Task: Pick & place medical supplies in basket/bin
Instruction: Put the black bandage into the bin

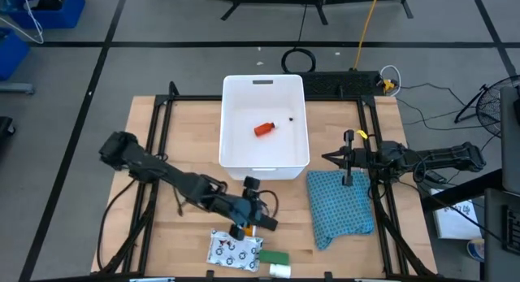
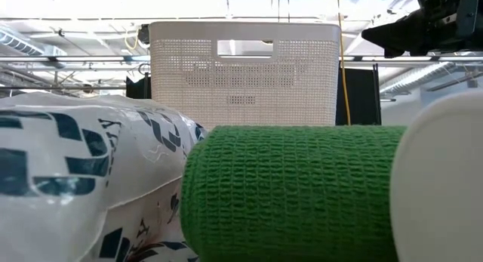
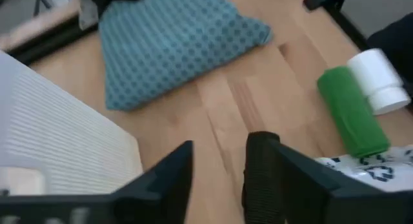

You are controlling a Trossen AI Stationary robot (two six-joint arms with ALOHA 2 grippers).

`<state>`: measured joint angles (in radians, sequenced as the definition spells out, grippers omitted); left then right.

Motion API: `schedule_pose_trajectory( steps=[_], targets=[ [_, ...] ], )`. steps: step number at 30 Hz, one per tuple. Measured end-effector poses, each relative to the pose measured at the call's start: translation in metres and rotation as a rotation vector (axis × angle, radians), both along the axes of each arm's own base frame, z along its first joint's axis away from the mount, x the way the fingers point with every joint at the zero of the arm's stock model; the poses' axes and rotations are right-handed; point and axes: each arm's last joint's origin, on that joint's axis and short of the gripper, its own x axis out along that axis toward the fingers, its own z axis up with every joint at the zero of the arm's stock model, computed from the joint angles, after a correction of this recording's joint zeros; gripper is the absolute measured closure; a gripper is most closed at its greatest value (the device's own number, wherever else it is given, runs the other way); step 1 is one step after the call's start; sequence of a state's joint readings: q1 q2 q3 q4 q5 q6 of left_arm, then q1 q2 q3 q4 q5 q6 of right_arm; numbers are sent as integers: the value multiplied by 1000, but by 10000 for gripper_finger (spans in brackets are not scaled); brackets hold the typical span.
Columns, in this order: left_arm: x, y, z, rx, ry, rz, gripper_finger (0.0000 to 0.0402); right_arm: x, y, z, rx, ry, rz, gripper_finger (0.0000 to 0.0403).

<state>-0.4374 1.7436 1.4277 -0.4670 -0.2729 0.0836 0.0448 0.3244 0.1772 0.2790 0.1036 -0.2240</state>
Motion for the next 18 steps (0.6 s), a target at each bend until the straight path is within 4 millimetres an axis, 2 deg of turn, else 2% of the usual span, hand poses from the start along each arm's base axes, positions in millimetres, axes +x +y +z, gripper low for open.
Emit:
schedule_pose_trajectory(
  steps=[4, 9, 13, 18],
  targets=[
    [12, -6, -15, -9, 7, -3, 121, 0, 0, 0, 0, 2, 0, 403],
    [26, -11, -37, -44, 18, -48, 61, 0, 0, 0, 3, 1, 0, 403],
    [38, -12, -63, -106, 81, -83, 37, 0, 0, 0, 7, 3, 0, 403],
    [50, -6, -95, -121, 161, -112, 30, 1, 0, -2, 21, 15, 1, 403]
  ],
)
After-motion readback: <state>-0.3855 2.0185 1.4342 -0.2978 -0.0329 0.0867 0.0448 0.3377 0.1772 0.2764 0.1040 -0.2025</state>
